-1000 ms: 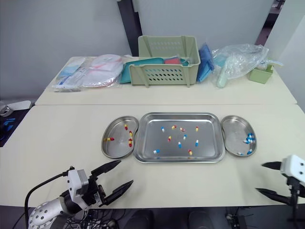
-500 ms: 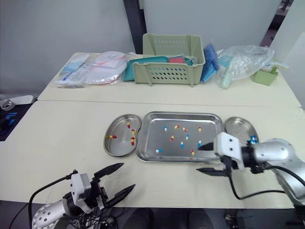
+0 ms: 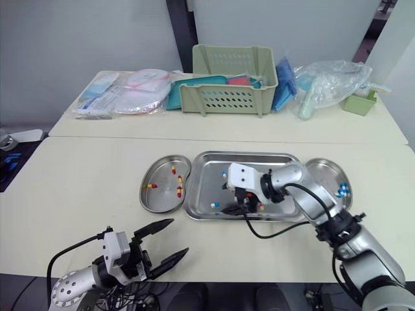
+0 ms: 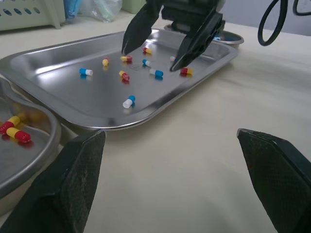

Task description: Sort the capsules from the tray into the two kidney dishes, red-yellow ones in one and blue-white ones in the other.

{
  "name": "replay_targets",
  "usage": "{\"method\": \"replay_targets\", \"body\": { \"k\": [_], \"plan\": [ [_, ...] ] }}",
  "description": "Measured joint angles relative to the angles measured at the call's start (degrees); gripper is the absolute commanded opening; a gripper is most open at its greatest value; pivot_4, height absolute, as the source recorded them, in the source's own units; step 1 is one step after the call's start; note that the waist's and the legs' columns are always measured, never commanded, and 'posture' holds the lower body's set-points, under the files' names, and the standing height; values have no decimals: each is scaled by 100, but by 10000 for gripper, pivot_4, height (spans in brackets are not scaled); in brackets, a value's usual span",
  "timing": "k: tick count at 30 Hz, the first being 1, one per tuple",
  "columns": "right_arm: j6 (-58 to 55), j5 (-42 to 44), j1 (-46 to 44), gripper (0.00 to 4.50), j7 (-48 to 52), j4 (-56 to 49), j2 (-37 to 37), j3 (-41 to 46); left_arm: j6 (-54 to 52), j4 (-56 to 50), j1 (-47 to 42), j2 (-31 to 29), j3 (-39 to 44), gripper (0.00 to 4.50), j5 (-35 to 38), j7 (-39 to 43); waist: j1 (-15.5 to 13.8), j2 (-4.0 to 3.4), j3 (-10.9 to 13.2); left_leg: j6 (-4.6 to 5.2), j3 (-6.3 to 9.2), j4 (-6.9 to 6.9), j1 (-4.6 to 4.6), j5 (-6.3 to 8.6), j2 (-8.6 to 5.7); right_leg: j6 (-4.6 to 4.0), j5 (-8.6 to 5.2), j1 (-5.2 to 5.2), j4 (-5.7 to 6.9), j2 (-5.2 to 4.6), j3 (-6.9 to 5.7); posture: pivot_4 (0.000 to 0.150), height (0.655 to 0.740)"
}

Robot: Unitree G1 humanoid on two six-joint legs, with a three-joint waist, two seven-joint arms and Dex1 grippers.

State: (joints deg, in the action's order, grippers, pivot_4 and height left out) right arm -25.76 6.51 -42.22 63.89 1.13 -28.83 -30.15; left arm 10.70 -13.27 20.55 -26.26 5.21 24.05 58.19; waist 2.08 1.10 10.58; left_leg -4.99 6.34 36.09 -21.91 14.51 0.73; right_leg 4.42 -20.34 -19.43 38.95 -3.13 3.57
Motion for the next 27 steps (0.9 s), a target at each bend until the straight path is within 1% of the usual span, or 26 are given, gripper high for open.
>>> {"method": "replay_targets", "body": {
  "k": [7,14,15,16,18,22,23,27],
  "plan": [
    [637,-382,-237,35818,186,1037,493,-174,-9,-8,0,-3,-34,45000,0,-64,18,-1,0,0,-1,-1,-2,0,1,-1,0,-10,4,0,1,1500,7400],
    [1038,-654,-381,35818,336,1583,736,-214,-29,-39,-2,-34,-39,45000,0,-147,50,-1,0,0,-1,-1,-4,0,1,-1,1,-14,6,1,2,1500,7400],
    [1088,-706,-395,32219,346,1647,763,-215,-34,-41,-1,-37,-42,45000,0,-154,52,-1,0,0,-2,-1,-4,0,1,-1,0,-14,6,1,3,1500,7400],
    [1158,-760,-400,30208,357,1738,790,-221,-39,-48,-4,-43,-46,45000,0,-165,54,-1,0,0,-2,-1,-4,0,1,-1,1,-14,6,1,2,1500,7400],
    [1325,-820,-416,23861,360,1867,849,-222,-49,-67,-2,-54,-48,45000,0,-202,67,-2,0,0,-2,-1,-3,0,1,-1,1,-15,7,1,3,1500,7400],
    [1534,-961,-483,13033,383,2006,897,-221,-68,-85,-35,-73,-70,45000,1,-253,80,-2,0,0,-1,-1,-3,0,1,-1,1,-15,8,1,3,1500,7400],
    [1568,-984,-503,9676,403,2032,901,-220,-88,-91,-37,-101,-81,45000,1,-255,82,-2,0,0,-1,-1,-3,0,1,-1,1,-15,8,1,3,1500,7400],
    [1713,-996,-516,361,521,2052,898,-216,-161,-156,-44,-145,-82,45000,4,-262,83,-3,0,0,-1,-1,-3,0,1,-1,1,-15,8,1,3,1500,7400]
  ]
}}
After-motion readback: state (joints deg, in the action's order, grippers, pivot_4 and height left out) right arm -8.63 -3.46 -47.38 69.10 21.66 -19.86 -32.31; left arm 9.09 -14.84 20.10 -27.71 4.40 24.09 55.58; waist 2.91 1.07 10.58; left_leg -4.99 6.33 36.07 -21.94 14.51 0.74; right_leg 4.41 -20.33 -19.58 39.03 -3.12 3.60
